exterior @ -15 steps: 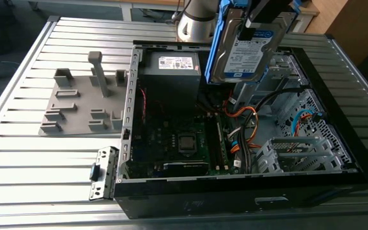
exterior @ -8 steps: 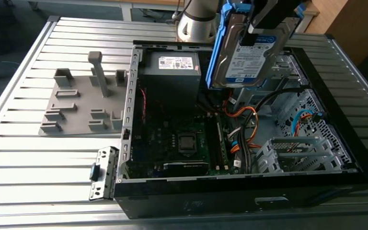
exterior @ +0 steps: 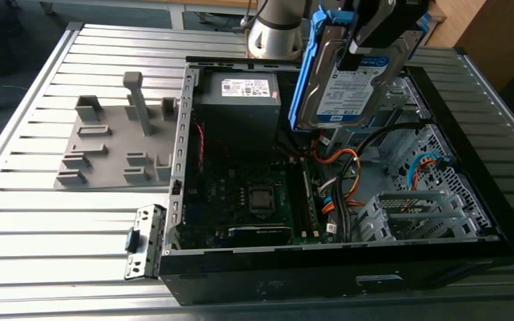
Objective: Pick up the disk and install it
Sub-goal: 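Pick up the disk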
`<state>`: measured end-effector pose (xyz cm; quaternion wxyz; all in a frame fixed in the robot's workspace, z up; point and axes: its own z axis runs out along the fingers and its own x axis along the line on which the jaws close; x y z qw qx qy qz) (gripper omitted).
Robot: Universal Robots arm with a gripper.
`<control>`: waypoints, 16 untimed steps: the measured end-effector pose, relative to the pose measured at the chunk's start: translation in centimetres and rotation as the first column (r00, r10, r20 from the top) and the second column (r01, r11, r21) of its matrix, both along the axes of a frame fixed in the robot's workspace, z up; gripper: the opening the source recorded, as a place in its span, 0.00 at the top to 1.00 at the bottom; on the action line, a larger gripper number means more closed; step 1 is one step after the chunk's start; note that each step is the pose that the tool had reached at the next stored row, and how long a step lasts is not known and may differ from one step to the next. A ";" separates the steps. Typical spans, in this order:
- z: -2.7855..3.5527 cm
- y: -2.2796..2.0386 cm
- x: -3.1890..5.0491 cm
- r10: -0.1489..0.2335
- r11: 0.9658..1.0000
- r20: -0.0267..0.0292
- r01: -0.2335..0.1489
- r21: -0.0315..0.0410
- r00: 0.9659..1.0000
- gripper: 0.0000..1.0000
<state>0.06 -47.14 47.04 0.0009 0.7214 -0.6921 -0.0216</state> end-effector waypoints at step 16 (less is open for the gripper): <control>-0.04 -1.87 0.09 0.000 1.000 0.000 0.000 -0.001 1.000 0.64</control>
